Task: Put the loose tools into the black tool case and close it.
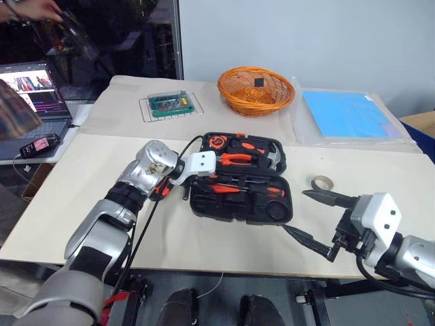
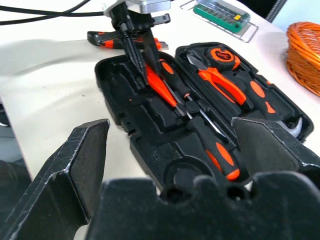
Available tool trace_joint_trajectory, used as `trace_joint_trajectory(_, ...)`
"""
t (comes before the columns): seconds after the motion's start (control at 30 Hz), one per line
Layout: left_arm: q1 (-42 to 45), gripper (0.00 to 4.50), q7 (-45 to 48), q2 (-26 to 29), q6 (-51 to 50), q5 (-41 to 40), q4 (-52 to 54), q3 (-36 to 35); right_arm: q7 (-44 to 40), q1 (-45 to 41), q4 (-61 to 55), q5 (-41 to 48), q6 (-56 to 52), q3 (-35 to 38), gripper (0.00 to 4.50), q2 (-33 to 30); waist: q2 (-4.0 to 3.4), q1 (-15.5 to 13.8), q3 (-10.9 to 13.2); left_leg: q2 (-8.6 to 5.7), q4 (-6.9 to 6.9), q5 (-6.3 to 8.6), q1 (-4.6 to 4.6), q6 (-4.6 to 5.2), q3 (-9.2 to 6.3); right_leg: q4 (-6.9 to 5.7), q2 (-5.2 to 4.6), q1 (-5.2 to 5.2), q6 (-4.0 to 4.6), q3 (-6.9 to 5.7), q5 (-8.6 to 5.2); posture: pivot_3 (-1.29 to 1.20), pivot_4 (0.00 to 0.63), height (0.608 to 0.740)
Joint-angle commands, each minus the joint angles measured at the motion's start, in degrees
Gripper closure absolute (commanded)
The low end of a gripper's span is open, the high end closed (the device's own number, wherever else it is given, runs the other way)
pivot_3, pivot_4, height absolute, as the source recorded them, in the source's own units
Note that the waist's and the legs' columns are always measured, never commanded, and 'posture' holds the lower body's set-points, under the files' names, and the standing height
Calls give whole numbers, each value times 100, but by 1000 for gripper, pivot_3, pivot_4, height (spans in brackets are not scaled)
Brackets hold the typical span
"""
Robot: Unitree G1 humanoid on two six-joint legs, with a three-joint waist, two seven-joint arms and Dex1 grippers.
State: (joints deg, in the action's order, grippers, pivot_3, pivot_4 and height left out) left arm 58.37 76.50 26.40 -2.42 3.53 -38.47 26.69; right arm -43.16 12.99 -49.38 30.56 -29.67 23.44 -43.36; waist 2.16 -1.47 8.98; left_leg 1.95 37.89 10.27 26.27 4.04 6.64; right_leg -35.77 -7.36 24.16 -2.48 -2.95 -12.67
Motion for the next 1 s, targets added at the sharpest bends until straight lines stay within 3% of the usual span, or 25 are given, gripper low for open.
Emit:
trace_joint_trajectory(0.03, 14, 4035, 270, -81, 124, 243, 29, 176, 109, -70, -196, 97, -54, 102, 0, -104, 0, -2, 0, 0, 0, 1, 0, 1, 0, 0, 0, 0, -2, 0, 0, 0, 150, 740)
trace_joint_trajectory(0.27, 12, 4035, 110, -176, 175, 558, -125, 197, 161, -147, -221, 136, -144, 28, 0, -170, -2, -4, -1, -2, 1, 2, 0, 4, 0, -2, 0, -2, -7, 0, -3, 0, 150, 740)
trace_joint_trajectory(0.33, 17, 3037, 149, -149, -66, 396, 37, -14, 158, -170, -216, 161, -168, 27, 0, -196, -2, -9, -2, -2, 3, 2, -1, 4, 0, -2, 0, -5, -8, 0, -3, 0, 150, 740)
trace_joint_trajectory(0.4, -26, 2425, 217, -99, -360, 110, 329, -309, 152, -174, -212, 184, -182, 47, 0, -208, -2, -2, -2, -2, 6, 2, -1, 4, 0, -4, 0, -4, -9, 0, -1, 0, 150, 740)
trace_joint_trajectory(0.43, -71, 1743, 269, -64, -540, -64, 523, -466, 143, -156, -217, 187, -179, 58, 0, -212, -2, 1, -2, -2, 9, 2, 0, 4, 0, -6, 0, -3, -9, 0, -1, 0, 150, 740)
trace_joint_trajectory(0.47, -169, 1525, 358, 12, -840, -355, 861, -708, 128, -137, -208, 190, -169, 73, 0, -217, -2, 16, -2, -1, 9, 2, 0, 4, 0, -6, 0, -3, -9, 1, -1, 0, 150, 740)
trace_joint_trajectory(0.57, -480, 1525, 246, 146, -1967, -1099, 1754, -1402, 103, -146, -146, 203, -142, 75, 0, -243, -1, 75, 0, 1, 9, 2, 4, 4, 0, -16, 0, 3, -9, 3, -2, 0, 150, 740)
trace_joint_trajectory(0.67, -910, 2478, -370, -11, -2731, -1527, 2478, -1880, 107, -237, -75, 261, -132, 32, 0, -243, -3, 78, -2, 0, 11, 2, 3, 4, -3, -19, 0, 2, -11, 4, -2, 0, 150, 740)
trace_joint_trajectory(0.83, -1610, 4450, -1717, -574, -2943, -1527, 3155, -2174, 105, -431, 32, 277, -144, -111, 0, -297, -7, 46, -4, -1, 39, 3, -2, 7, -7, -26, 0, -13, -24, 5, 5, 0, 150, 740)
trace_joint_trajectory(1.0, -2155, 4484, -2652, -775, -2817, -812, 2880, -1572, 69, -524, 87, 299, -168, -130, 0, -380, -9, 52, -5, -1, 50, 4, -1, 8, -6, -26, 0, -12, -16, 9, 15, 0, 150, 740)
